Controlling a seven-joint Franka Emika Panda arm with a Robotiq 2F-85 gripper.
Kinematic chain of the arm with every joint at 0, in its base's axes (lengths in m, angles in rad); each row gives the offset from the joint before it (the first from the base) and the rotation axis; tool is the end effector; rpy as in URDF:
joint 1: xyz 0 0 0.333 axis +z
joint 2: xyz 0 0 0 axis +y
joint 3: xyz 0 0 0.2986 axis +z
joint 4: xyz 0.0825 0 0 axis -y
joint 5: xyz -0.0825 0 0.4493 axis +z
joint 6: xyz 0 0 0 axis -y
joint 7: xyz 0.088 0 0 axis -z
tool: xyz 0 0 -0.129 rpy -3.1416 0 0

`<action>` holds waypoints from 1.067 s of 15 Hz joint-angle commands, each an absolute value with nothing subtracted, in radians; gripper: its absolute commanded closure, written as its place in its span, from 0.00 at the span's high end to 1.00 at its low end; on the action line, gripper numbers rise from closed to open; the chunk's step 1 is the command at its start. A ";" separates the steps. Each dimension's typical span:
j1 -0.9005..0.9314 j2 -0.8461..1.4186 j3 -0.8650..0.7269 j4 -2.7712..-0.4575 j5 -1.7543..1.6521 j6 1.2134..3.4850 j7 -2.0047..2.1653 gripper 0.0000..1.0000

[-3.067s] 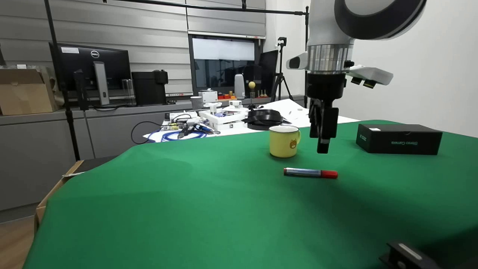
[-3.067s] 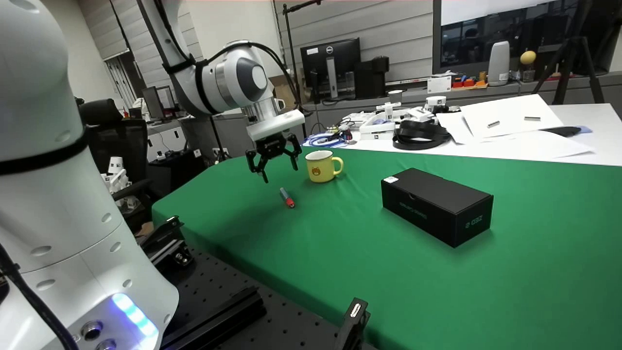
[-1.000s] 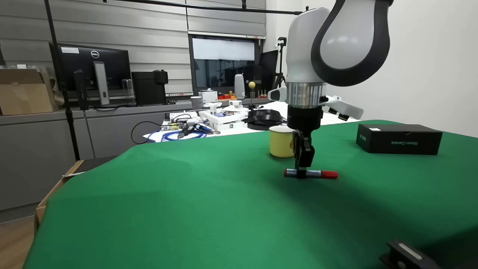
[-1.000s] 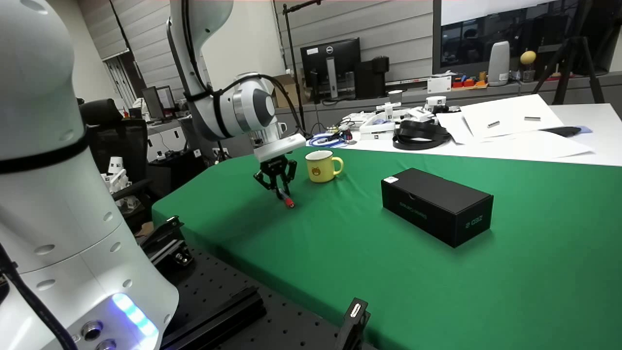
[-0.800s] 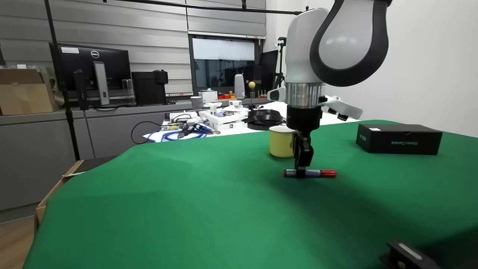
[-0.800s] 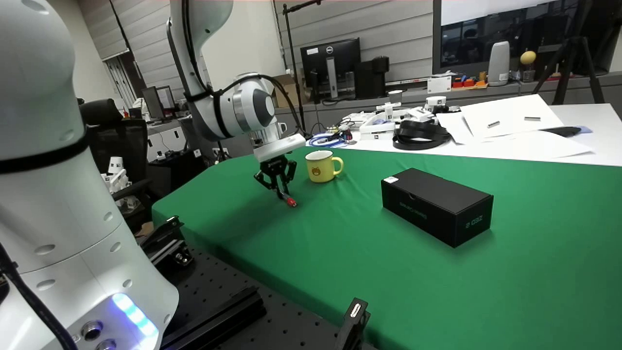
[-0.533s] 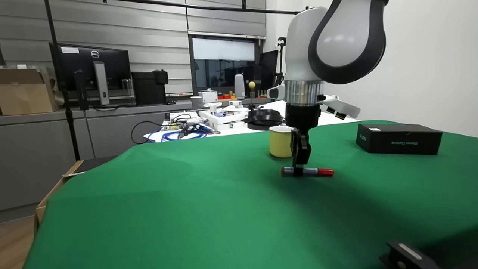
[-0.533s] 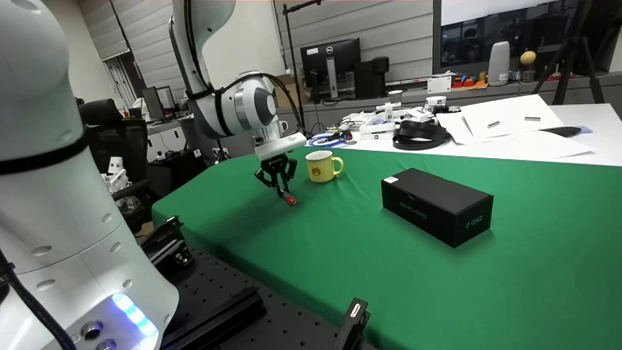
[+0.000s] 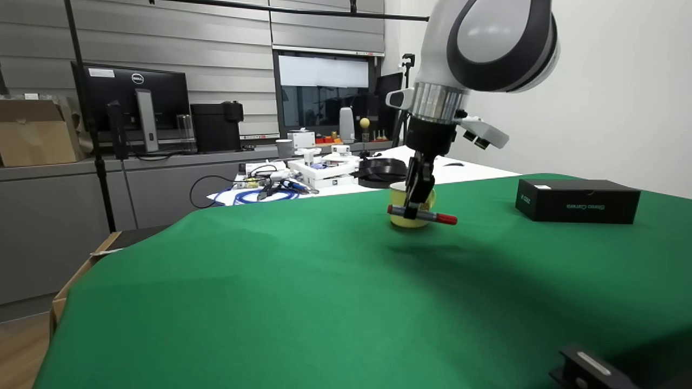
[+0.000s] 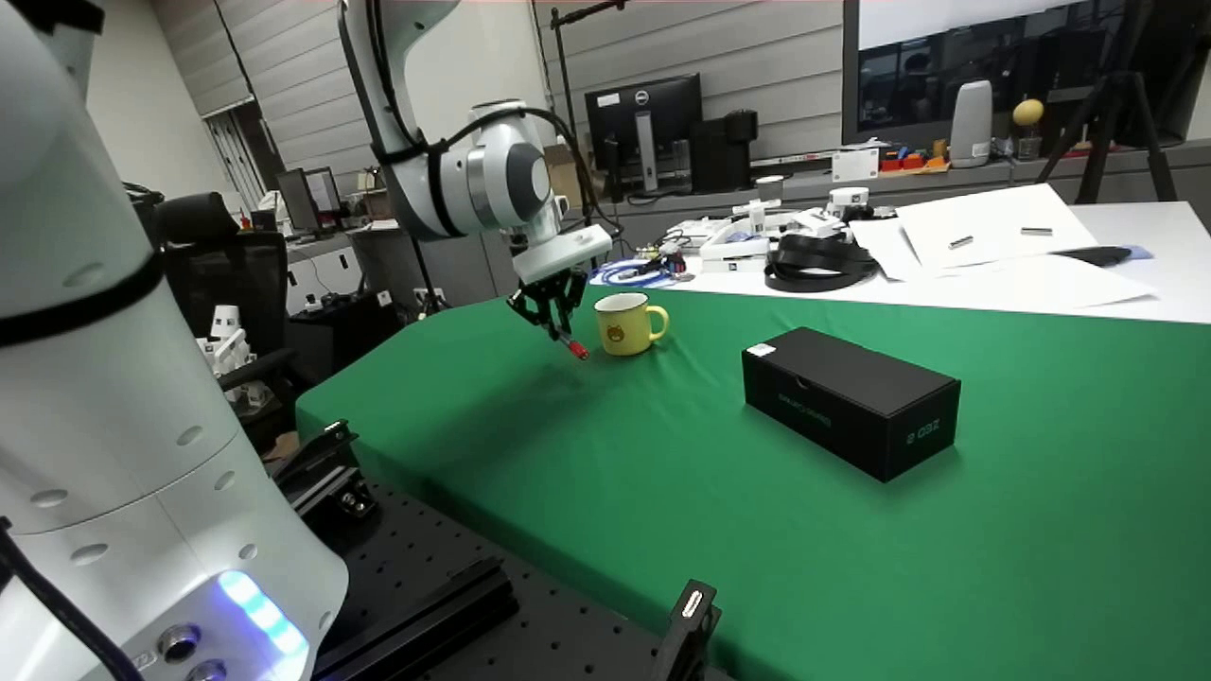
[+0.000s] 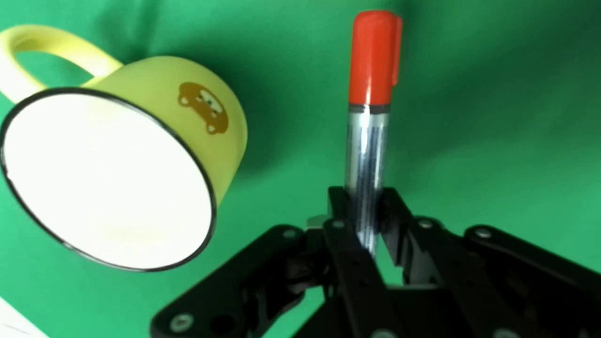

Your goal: Put the marker inside the mug cup

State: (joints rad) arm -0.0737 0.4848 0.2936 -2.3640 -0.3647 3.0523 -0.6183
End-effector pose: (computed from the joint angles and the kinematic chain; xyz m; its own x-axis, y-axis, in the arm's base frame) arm 0.5119 0.1632 0.0581 0.3866 0.8979 0.2105 0.8997 -0.4173 0.1277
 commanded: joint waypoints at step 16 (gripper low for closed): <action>-0.701 0.538 0.829 -2.326 -0.274 3.215 -0.805 0.05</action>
State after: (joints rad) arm -0.6116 0.4731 0.7507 -2.3506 -0.2740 3.1770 -0.7791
